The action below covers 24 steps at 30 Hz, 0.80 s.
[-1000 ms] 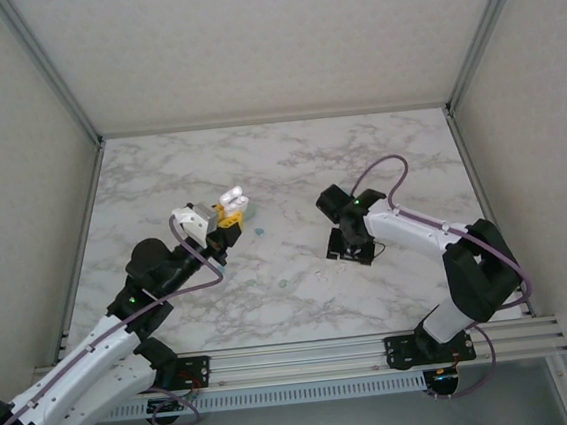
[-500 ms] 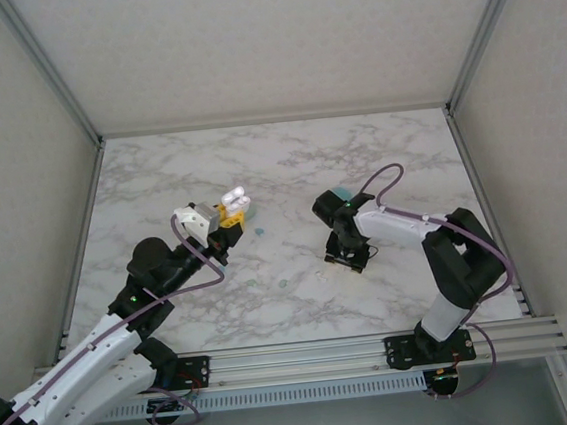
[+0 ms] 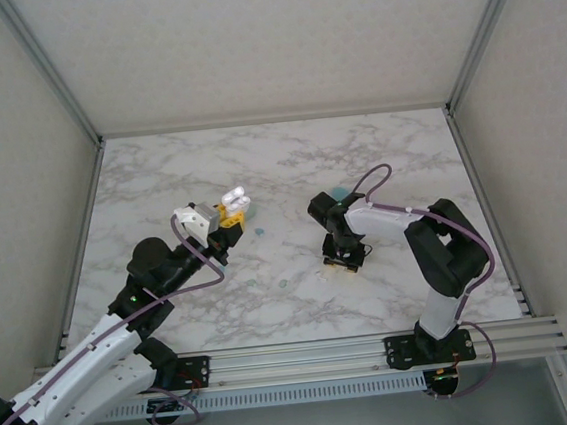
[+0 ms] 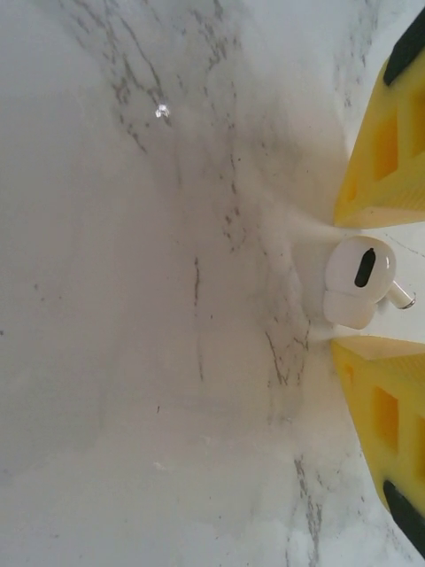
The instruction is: Insert the wireless bluetooth earbuds into the charging case
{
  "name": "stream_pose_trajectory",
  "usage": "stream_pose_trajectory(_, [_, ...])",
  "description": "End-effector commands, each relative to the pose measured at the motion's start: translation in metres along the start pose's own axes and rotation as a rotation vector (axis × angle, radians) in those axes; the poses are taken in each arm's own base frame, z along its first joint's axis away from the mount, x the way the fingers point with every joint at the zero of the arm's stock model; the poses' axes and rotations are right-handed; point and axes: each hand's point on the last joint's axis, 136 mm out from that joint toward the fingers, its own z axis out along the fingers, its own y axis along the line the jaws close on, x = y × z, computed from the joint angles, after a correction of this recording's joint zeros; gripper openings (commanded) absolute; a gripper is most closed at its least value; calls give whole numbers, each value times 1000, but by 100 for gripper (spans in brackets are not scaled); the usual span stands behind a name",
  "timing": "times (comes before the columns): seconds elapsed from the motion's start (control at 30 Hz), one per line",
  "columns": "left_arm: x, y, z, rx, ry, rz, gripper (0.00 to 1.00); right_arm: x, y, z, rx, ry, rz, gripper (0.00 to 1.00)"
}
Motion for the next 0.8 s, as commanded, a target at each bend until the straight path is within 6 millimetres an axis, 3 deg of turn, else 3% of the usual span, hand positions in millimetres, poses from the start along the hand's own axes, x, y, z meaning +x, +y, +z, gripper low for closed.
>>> stream_pose_trajectory(0.0, [-22,-4,-2,17,-61,19,13,-1,-3,4,29,3,-18,36])
stream_pose_trajectory(0.23, [-21,-3,-1,14,-57,19,13,-2,-4,7,21,7,-31,31])
stream_pose_trajectory(0.77, [-21,-4,3,21,-52,15,13,-6,-13,8,58,-15,-40,31])
